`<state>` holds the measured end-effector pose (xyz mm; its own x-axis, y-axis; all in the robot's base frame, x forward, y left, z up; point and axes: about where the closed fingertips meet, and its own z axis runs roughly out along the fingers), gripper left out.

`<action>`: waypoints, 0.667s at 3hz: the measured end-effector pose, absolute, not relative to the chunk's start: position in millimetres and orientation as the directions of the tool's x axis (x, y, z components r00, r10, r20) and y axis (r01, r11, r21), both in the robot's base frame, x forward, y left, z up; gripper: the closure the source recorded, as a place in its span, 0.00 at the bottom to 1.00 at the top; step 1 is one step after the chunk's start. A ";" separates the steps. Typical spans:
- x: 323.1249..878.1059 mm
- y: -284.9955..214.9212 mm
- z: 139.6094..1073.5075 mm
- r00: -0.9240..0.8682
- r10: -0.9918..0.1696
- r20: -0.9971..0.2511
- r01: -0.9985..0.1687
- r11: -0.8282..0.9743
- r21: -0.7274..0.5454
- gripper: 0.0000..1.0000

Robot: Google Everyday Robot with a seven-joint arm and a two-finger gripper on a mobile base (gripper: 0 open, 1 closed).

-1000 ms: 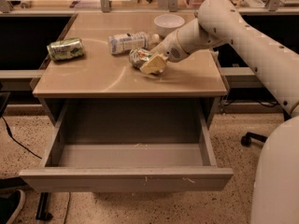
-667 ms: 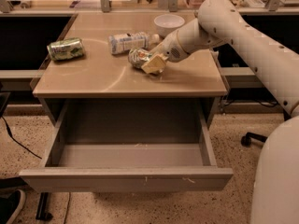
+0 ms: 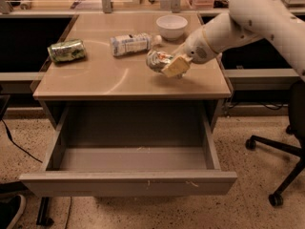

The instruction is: Place 7up can into top drawer

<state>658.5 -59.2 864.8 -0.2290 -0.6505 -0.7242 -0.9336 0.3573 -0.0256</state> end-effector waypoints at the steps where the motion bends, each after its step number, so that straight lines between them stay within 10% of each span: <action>1: 594.8 -88.2 885.6 -0.293 -0.664 -0.688 -0.910 0.414 -0.012 1.00; 2: 544.4 -98.5 875.4 -0.348 -0.644 -0.681 -0.909 0.410 0.077 1.00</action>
Offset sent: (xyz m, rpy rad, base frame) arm -0.1746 -0.0524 -0.0058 0.0513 0.2410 -0.0475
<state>544.4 -98.5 875.4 -0.3481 -0.6443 -0.6810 -0.9088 0.4101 0.0765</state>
